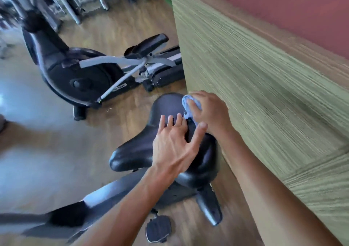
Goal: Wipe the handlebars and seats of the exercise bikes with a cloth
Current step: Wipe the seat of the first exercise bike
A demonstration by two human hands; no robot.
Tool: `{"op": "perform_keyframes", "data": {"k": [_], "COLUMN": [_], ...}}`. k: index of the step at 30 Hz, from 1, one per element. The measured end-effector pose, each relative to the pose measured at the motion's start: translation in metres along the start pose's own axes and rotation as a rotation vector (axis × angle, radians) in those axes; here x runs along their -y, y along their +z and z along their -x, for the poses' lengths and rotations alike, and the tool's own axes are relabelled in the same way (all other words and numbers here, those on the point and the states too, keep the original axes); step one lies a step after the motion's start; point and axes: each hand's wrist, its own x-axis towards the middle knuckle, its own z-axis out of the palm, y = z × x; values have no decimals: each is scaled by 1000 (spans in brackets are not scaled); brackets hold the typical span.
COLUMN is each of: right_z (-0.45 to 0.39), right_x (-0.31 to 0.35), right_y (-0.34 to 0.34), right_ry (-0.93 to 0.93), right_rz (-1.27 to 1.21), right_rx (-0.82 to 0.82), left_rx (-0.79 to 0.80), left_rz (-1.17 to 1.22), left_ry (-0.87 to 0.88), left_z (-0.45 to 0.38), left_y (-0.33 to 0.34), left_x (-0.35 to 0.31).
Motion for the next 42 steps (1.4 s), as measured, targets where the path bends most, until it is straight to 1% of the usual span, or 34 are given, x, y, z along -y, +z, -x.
{"op": "perform_keyframes", "data": {"k": [2,4,6,8,9,11,12,14,15,17,19,21,24,25,26,28,29,30,32,34,37,39,41,42], "right_z": [24,59,94,120,127,123,116,94,82,57,32,10,-2,-2,0,4,8,12,24,32,28,28,31,34], "right_x": [-4,-9,-10,-10,-12,-11,-10,-2,4,20,40,60,77,77,73,54,43,35,26,21,19,20,21,22], "right_y": [-8,-18,-25,-28,-28,-28,-25,-18,-11,9,28,39,23,9,-5,-25,-30,-31,-22,-13,-8,-5,-1,1], "right_ry": [-10,26,0,-137,-227,-426,-532,-726,-780,-821,-802,-718,-558,-503,-461,-365,-277,-170,-9,24,53,58,23,7], "right_rz": [-50,-123,-180,-175,-148,-81,-50,16,38,51,59,2,-189,-234,-257,-244,-224,-208,-214,-241,-288,-289,-216,-170], "right_rx": [-32,-61,-80,-112,-128,-120,-100,-29,16,91,157,267,475,504,475,310,256,257,353,387,380,331,239,207], "left_rx": [38,51,51,40,7,-152,-222,-291,-300,-341,-370,-368,-317,-288,-252,-193,-180,-170,-149,-110,-85,-53,-26,-3], "left_rz": [-37,-41,-26,38,94,231,261,240,245,361,424,438,446,459,434,357,317,272,159,53,-6,7,25,72], "left_ry": [35,50,57,51,38,-32,-80,-153,-194,-286,-346,-380,-404,-393,-367,-291,-240,-180,-77,-40,-58,-12,67,100], "left_z": [3,7,9,8,8,9,10,13,14,17,19,18,17,17,17,16,13,7,-7,-22,-36,-38,-41,-43], "left_y": [-6,-7,-6,-11,-14,-23,-26,-32,-33,-36,-40,-45,-49,-49,-50,-46,-40,-34,-22,-13,-2,-1,-5,-8], "left_x": [0,4,8,10,12,25,36,59,70,83,91,96,101,99,95,83,77,69,52,41,46,53,60,65]}}
